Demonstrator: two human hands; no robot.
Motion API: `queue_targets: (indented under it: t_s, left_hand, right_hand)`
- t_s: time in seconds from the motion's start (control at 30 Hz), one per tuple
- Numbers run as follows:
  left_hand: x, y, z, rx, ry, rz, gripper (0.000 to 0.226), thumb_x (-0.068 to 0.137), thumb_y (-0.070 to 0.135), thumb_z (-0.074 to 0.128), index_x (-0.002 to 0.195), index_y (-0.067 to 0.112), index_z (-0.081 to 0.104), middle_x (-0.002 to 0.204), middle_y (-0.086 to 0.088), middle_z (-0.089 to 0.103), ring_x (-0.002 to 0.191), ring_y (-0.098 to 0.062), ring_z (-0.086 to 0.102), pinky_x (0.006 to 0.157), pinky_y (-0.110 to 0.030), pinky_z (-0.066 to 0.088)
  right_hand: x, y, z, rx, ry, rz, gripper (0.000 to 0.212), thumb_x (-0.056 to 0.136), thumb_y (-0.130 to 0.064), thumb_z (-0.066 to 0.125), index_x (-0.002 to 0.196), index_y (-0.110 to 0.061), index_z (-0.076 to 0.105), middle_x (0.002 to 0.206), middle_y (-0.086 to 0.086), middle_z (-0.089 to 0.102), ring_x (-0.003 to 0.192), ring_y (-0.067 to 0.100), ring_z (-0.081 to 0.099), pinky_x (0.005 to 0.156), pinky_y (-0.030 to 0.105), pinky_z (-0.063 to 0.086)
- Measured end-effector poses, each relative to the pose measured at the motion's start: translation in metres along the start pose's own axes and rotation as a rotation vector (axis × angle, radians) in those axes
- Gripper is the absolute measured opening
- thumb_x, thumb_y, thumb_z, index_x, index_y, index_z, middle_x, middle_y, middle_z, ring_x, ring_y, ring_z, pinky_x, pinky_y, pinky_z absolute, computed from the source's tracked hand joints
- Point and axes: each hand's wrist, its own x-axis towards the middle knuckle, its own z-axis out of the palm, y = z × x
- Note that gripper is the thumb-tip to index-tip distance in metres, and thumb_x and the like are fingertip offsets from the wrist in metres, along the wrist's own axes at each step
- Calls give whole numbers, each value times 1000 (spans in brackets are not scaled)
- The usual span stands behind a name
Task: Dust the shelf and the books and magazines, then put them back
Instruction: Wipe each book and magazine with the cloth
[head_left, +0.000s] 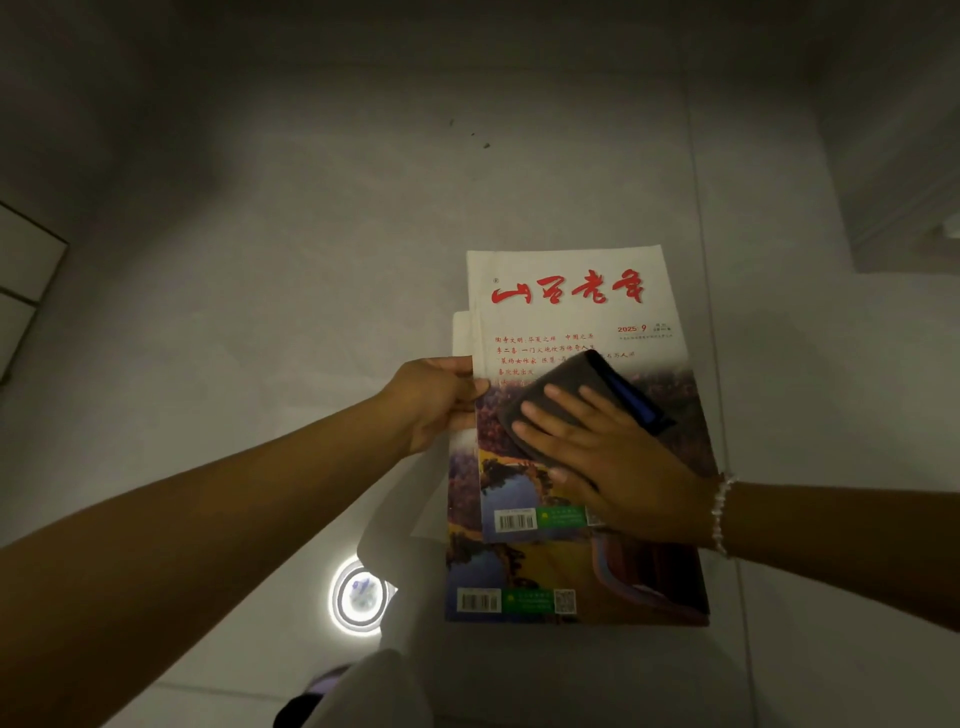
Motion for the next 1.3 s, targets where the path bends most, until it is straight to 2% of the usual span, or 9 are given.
queue_targets:
  t_s: [0.1,0.23,0.3,0.47,0.63,0.77,0.97,1.2,1.3]
  left_hand:
    - [1,-2,-2,15,-13,9,27,91,-2,54,116,3,64,113,-12,68,99,-26,66,84,-42,56]
    - [0,-1,-4,-9,-48,-5,26,92,-2,53,115,3,64,110,-10,68,94,-22,67,80,-39,57]
    - [-1,1,-5,-19,-78,-14,25,92,-3,52,114,4,64,105,-9,70,90,-20,68,77,-35,58]
    - [-2,3,-7,-6,-130,-27,25,93,-1,50,112,6,66,101,-8,71,86,-18,68,70,-28,60]
    - [-2,5,-9,5,-168,-23,22,91,11,59,111,5,66,103,-10,72,83,-17,69,73,-28,59]
    - [-3,1,-3,83,-28,44,24,88,6,62,112,3,66,107,-12,70,82,-20,70,68,-30,60]
    - [-3,-1,0,143,33,63,25,89,8,62,113,5,66,113,-11,69,94,-26,69,85,-44,56]
    - [-3,0,1,159,51,54,27,89,8,61,116,4,64,116,-12,67,94,-26,68,82,-43,56]
    - [-4,-1,3,165,58,60,27,90,7,60,117,4,64,117,-12,67,93,-25,67,81,-41,55]
  right_hand:
    - [2,25,-10,-58,-40,-63,50,101,-40,16,148,-25,24,152,-5,25,143,16,13,117,36,3]
    - [9,42,-17,-85,18,160,54,101,-43,10,147,-18,27,149,5,36,141,25,22,115,37,6]
    - [11,27,-15,-43,29,174,53,101,-42,15,147,-18,27,150,4,35,142,25,21,116,37,5]
    - [18,-17,-6,55,-17,-13,52,100,-40,22,147,-21,28,153,-3,27,144,19,11,116,33,-3]
    - [26,-12,-12,44,-46,-125,52,100,-41,21,148,-21,27,154,-5,23,144,14,6,116,29,-6]
    - [14,-14,-9,-16,-78,-187,51,100,-41,23,147,-24,29,153,-5,28,144,17,12,118,33,-4]
    - [-25,3,-7,-48,-168,-344,46,101,-39,27,145,-28,32,152,-8,30,144,15,13,117,36,2]
    - [-62,50,-26,12,-159,-25,47,103,-42,18,150,-34,16,155,-9,23,146,11,6,118,31,-1]
    - [-63,38,-21,54,-98,88,48,103,-43,17,149,-30,19,154,-5,25,146,14,4,117,30,-5]
